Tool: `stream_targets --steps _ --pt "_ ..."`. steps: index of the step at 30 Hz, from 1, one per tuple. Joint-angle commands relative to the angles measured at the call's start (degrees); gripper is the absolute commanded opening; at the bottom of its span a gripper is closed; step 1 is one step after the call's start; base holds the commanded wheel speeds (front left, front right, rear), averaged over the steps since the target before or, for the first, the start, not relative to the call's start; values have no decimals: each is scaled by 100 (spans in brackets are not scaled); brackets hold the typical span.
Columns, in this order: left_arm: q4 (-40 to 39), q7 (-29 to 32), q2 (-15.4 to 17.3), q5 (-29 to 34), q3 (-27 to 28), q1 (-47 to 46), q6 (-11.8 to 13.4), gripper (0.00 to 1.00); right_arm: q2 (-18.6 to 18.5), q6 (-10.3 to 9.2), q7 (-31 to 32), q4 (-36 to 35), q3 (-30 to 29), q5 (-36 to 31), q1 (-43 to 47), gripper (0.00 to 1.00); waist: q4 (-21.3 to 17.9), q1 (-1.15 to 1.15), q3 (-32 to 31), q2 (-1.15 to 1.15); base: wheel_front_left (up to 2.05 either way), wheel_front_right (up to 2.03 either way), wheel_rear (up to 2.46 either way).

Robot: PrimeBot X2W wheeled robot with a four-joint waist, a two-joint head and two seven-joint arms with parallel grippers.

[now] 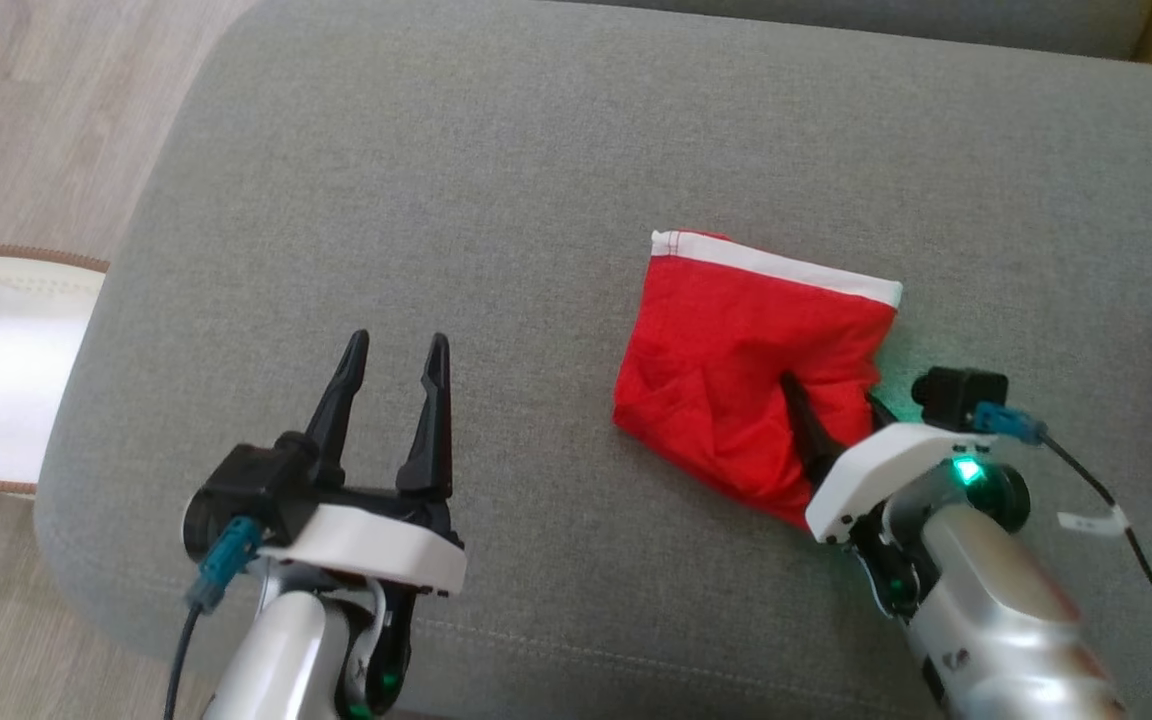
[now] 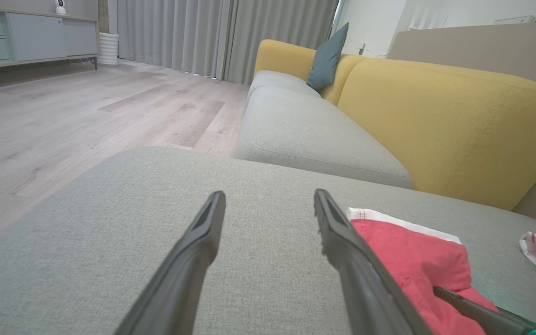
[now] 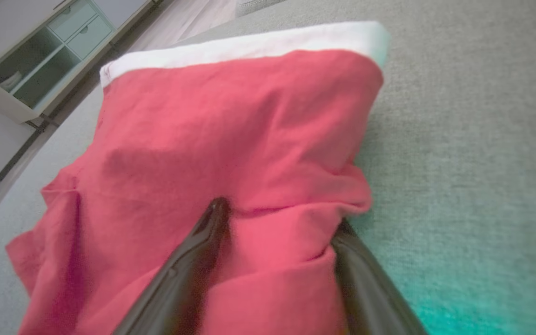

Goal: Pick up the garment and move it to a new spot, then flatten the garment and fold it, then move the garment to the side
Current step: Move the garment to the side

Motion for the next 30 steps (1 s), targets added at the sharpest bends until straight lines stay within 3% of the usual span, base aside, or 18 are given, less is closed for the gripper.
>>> stream_targets --steps 1,2,7,11,15,19,23,30 --pt "-165 -34 16 -28 202 -274 -11 100 33 -4 -46 140 217 -98 -140 10 -15 0 20 0 0 0 0" --pt "-164 -34 16 -25 212 -284 -6 100 33 -4 -85 231 255 -152 -204 0 -34 0 29 0 0 0 0" --pt "-160 -34 16 -9 275 -308 -2 100 33 -4 -421 589 321 -702 -540 0 -216 0 1 0 0 0 0" --pt "-172 -34 16 -10 321 -295 -4 100 25 -4 -650 778 134 -1582 -855 0 -464 0 -42 0 0 0 0" --pt "-197 -34 16 -17 349 -291 -9 100 -243 -4 -720 600 -4 -2448 -1077 0 -729 0 -72 0 0 0 0" --pt "-231 -34 16 -20 385 -300 -2 100 -756 -4 -591 87 162 -2966 -1189 0 -989 0 -65 0 0 0 0" --pt "-264 -34 16 -15 400 -297 10 100 -1250 -4 -362 -377 456 -2959 -1208 0 -1156 0 -39 0 0 0 0" --pt "-289 -34 16 6 425 -368 -31 100 -2906 -4 460 -1432 1419 -2316 -1096 0 -1380 0 107 0 0 0 0"
